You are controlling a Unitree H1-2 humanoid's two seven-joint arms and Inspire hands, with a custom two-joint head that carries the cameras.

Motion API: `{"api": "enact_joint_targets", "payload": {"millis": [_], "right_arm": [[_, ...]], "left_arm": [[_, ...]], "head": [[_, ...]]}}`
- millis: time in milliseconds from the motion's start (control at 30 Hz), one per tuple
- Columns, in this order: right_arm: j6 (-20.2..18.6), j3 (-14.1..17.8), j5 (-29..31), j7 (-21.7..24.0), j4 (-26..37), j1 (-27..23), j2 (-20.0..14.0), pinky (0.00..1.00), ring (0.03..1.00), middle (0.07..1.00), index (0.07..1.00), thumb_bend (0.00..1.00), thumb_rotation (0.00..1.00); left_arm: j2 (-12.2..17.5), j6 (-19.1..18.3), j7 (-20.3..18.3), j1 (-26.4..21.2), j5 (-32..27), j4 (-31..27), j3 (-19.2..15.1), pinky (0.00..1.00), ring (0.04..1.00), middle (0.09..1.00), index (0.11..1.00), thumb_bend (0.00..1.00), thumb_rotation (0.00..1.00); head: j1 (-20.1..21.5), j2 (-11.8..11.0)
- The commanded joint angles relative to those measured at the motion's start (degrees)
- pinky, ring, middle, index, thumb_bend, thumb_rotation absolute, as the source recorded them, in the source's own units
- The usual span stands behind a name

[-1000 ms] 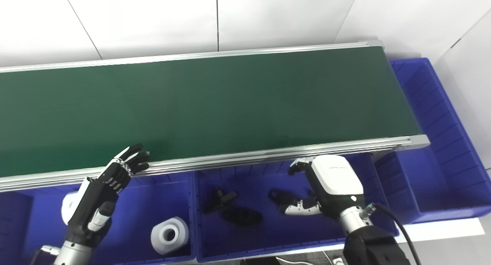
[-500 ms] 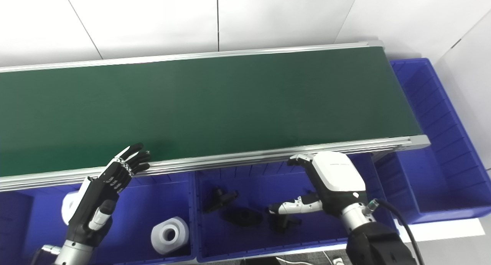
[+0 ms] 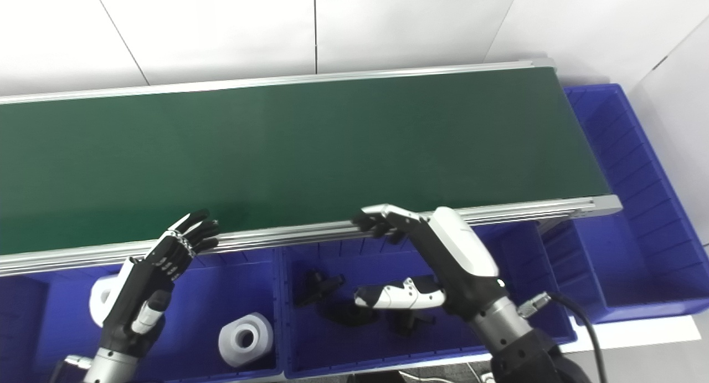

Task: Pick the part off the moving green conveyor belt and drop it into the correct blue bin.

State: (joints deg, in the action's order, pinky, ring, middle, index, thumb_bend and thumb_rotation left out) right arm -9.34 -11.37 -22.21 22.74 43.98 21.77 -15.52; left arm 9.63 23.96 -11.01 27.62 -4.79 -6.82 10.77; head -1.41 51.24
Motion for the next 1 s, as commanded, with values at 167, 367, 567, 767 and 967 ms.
{"api": "enact_joint_targets", "payload": {"millis": [167, 367, 567, 767, 967], "right_arm": [[11.1, -2.2, 5.7, -7.0, -6.5, -1.6, 6.1, 0.63, 0.697, 0.754, 0.79, 0.9, 0.98], [19.9, -3.0, 8.9, -13.3, -23.1, -2.0, 11.7, 0.62, 0.721, 0.772, 0.79, 0.89, 0.95], [34.0, -3.0, 15.6, -14.3, -44.5, -2.7, 12.6, 0.67, 0.733, 0.77, 0.774, 0.9, 0.96], [36.2, -3.4, 18.1, -13.2, -49.4, -3.8, 10.3, 0.68, 0.735, 0.772, 0.771, 0.87, 0.96], [36.2, -4.2, 18.5, -12.6, -50.8, -4.3, 8.8, 0.68, 0.734, 0.774, 0.778, 0.88, 0.96]], "left_arm": [[-0.7, 2.9, -0.8, -0.8, 1.3, 0.2, 0.3, 0.8, 0.833, 0.835, 0.866, 0.86, 0.83], [-1.9, 2.8, -0.5, -0.9, 2.0, 1.5, 1.0, 0.8, 0.835, 0.837, 0.856, 0.87, 0.8], [-3.5, 2.9, 0.2, -0.8, 4.1, 2.4, 1.6, 0.79, 0.824, 0.829, 0.841, 0.87, 0.79], [-4.6, 3.0, 0.9, -1.3, 6.4, 3.7, 2.5, 0.8, 0.832, 0.833, 0.842, 0.83, 0.8], [-4.3, 3.0, 1.6, -1.9, 6.9, 4.7, 3.6, 0.81, 0.839, 0.837, 0.845, 0.78, 0.8]], "head": [[-1.2, -1.3], [-4.2, -3.2], [-6.6, -5.0], [-8.2, -6.1], [-8.5, -6.5]]}}
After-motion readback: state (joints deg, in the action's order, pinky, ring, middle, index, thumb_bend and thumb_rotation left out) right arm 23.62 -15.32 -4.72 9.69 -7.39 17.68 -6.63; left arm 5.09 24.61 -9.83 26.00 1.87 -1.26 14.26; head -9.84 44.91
